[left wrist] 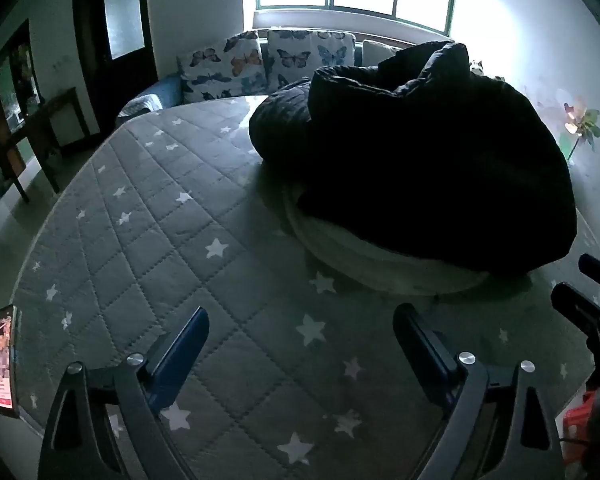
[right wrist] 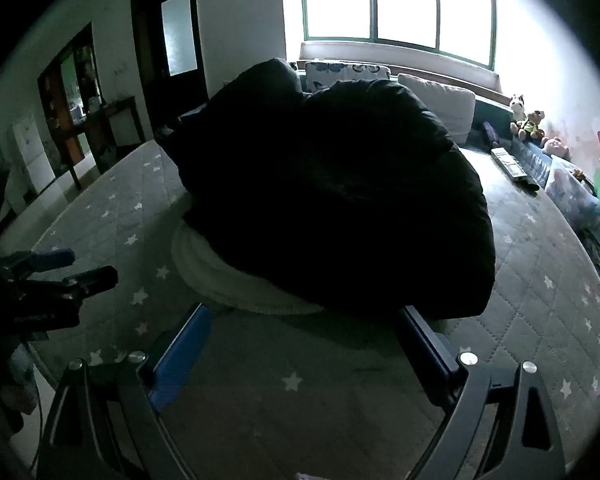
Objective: Fold large clothes
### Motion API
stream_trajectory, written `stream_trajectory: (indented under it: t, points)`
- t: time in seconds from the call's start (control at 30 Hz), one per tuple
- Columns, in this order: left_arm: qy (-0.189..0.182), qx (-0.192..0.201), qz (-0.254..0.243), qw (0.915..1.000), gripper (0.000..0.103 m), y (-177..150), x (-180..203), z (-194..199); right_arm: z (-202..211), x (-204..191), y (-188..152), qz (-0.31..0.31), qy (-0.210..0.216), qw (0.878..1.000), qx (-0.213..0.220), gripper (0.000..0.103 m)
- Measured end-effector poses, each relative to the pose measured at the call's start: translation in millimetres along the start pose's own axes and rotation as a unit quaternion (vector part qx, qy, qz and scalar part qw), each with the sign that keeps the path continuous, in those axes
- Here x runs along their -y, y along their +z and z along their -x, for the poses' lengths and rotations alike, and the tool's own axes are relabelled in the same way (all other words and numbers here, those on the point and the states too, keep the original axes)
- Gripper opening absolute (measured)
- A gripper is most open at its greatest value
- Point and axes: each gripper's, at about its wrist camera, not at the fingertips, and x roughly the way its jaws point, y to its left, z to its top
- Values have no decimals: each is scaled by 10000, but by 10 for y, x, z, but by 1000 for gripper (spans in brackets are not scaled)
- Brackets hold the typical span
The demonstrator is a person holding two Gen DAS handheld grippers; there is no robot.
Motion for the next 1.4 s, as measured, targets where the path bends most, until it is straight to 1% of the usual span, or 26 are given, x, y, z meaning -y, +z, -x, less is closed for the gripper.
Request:
stream_trajectory:
  t: [0.1,0.17,0.2,0.23,0.3,0.7,1.4]
  points:
    - [35,68,6,10000,99,-15,12,36,16,-76,61,63,-19,10000,14,101]
    - [29,70,45,10000,99,-53,22,36,-18,-33,2,55,1,10000,51,101]
    - [-22,11,59,10000,99,-36,-3,55,-20,-37,2,56,3,10000,55,101]
    - [-85,-146,120,9998,99,15,-47,-3,-15,-34,-4,61,3,10000,63,101]
    - [-51,-161,84,9998,99,28,-36,-14,-3,-27,-11,65,0,10000,70,101]
    - [7,-76,91,9999,99,48,-50,13,14,-28,11,59,-74,9999,141,101]
    - [77,7,88,9999,99,97,1,76,33,-2,77,-29,-33,9998,203,101]
